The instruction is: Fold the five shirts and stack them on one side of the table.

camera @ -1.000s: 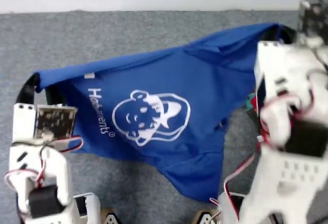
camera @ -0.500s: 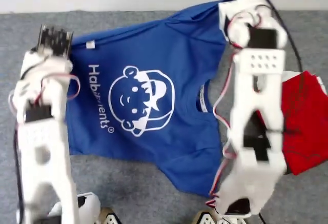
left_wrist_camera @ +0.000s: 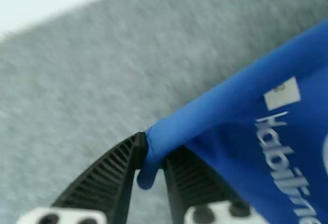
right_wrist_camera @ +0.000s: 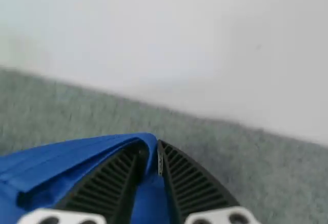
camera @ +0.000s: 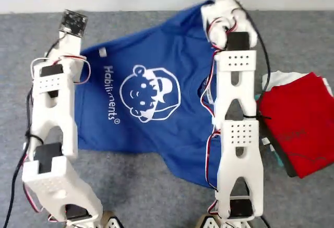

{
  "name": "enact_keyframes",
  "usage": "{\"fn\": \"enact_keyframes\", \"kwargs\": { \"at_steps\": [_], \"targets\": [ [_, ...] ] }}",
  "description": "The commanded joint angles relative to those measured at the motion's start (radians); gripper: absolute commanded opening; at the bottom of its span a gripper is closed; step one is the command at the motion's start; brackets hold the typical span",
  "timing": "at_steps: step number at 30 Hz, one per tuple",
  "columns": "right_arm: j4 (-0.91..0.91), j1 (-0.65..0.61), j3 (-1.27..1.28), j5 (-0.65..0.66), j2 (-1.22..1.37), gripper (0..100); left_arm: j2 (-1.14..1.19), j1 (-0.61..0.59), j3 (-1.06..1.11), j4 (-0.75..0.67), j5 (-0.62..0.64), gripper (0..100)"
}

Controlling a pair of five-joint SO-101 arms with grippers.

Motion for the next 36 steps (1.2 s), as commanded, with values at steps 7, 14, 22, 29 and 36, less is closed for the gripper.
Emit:
{"fn": "enact_keyframes", "kwargs": {
  "at_steps": [7, 14, 22, 29, 36],
  "targets": [
    [0.41, -0.056, -0.055, 0.035, -0.163, 0.9, 0.0, 0.04, -0.048, 0.221, -0.002, 1],
    [0.657, -0.051, -0.049, 0.038, -0.283, 0.9, -0.003, 0.04, -0.048, 0.425, -0.063, 1],
    [0.657, -0.051, 0.114, 0.037, -0.394, 0.9, 0.005, 0.034, -0.044, 0.821, -0.281, 1],
    [0.659, -0.039, 0.252, 0.044, -0.492, 0.9, -0.005, 0.032, -0.051, 0.914, -0.287, 1],
    [0.659, 0.013, 0.79, 0.103, -0.895, 0.9, -0.006, -0.003, -0.051, 1.019, -0.359, 1]
  ]
}}
